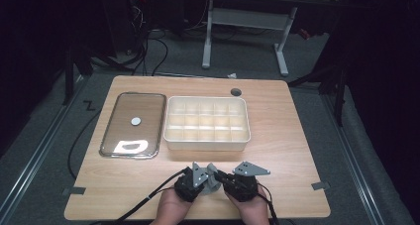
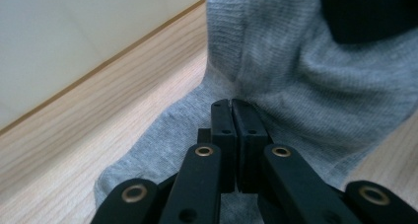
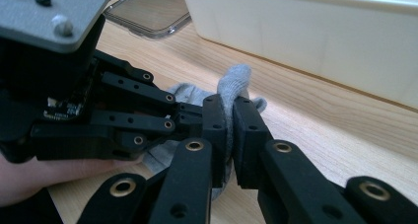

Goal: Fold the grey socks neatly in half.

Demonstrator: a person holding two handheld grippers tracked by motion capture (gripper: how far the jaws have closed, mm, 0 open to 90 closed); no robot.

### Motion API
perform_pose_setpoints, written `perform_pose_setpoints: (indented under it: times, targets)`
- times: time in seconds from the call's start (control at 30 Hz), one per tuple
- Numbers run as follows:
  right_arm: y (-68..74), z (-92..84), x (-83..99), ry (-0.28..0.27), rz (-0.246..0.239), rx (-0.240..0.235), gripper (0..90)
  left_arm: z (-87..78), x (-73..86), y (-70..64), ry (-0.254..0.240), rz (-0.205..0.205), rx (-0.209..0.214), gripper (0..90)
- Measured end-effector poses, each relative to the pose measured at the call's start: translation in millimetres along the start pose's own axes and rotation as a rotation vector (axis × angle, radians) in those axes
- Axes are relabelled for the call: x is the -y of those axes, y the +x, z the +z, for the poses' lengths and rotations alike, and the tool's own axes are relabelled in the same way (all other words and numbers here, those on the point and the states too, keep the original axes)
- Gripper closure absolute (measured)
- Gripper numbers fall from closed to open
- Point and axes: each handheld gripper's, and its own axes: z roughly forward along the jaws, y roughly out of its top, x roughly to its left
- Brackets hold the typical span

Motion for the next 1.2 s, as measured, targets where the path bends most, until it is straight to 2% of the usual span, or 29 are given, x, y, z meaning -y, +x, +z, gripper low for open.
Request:
perform_pose_setpoints:
  times: [0.07,0.1,0.13,0.2,0.27,0.3,0.33,0.4,0.47,0.57,0.63,0.67,0.73,0.8,0.93,1.07,1.2]
  targets:
    - [-2.9,-1.1,1.2,0.0,0.009,0.005,86.1,0.3,-1.1,1.0,-0.004,-0.011,0.011,86.4]
    - [-3.9,-1.2,1.6,-0.001,0.011,0.005,86.1,-1.4,-2.3,3.5,-0.002,-0.034,0.022,83.2]
    - [-5.5,-1.6,2.5,0.0,0.013,0.009,86.1,-3.5,-3.4,5.9,-0.005,-0.063,0.034,75.9]
    - [-7.7,-1.8,4.3,0.002,0.012,0.014,86.1,-15.6,-6.0,15.3,-0.055,-0.139,0.072,70.7]
    - [-9.6,-2.3,6.2,0.007,0.021,0.018,86.0,-30.3,-6.0,25.8,-0.105,-0.178,0.064,67.4]
    - [-10.5,-2.8,6.8,0.008,0.026,0.018,86.0,-30.3,-6.0,25.8,-0.105,-0.178,0.064,65.2]
    - [-11.2,-3.1,7.3,0.009,0.026,0.02,86.0,-42.5,-1.5,37.9,-0.116,-0.206,0.058,62.4]
    - [-11.7,-3.2,7.5,0.008,0.024,0.022,85.9,-50.2,7.7,46.8,-0.106,-0.22,0.052,59.5]
    - [-11.9,-2.9,7.6,0.009,0.023,0.027,85.9,-51.7,19.8,53.2,-0.059,-0.261,0.09,54.4]
    - [-11.2,-2.1,8.2,0.013,0.02,0.03,85.8,-51.2,35.9,55.8,-0.04,-0.281,0.095,52.5]
    - [-10.8,-1.9,8.4,0.014,0.024,0.033,85.8,-50.1,39.5,56.6,-0.036,-0.288,0.098,51.2]
    - [-10.7,-1.5,8.4,0.016,0.021,0.036,85.8,-46.8,44.2,57.5,-0.035,-0.304,0.114,50.6]
    - [-10.4,-1.2,8.7,0.015,0.014,0.04,85.7,-46.0,44.9,57.6,-0.032,-0.305,0.115,51.8]
    - [-10.3,-1.0,8.9,0.018,0.008,0.05,85.7,-45.3,45.5,58.5,-0.038,-0.315,0.135,55.9]
    - [-8.4,-0.7,6.4,0.032,-0.012,0.072,85.7,-45.8,48.3,60.1,-0.053,-0.338,0.166,71.5]
    - [-3.3,2.4,0.7,0.05,-0.043,0.098,85.7,-45.7,49.4,59.6,-0.068,-0.329,0.156,83.1]
    - [4.7,6.6,-5.5,0.067,-0.079,0.123,85.5,-45.3,50.2,60.5,-0.078,-0.327,0.142,85.4]
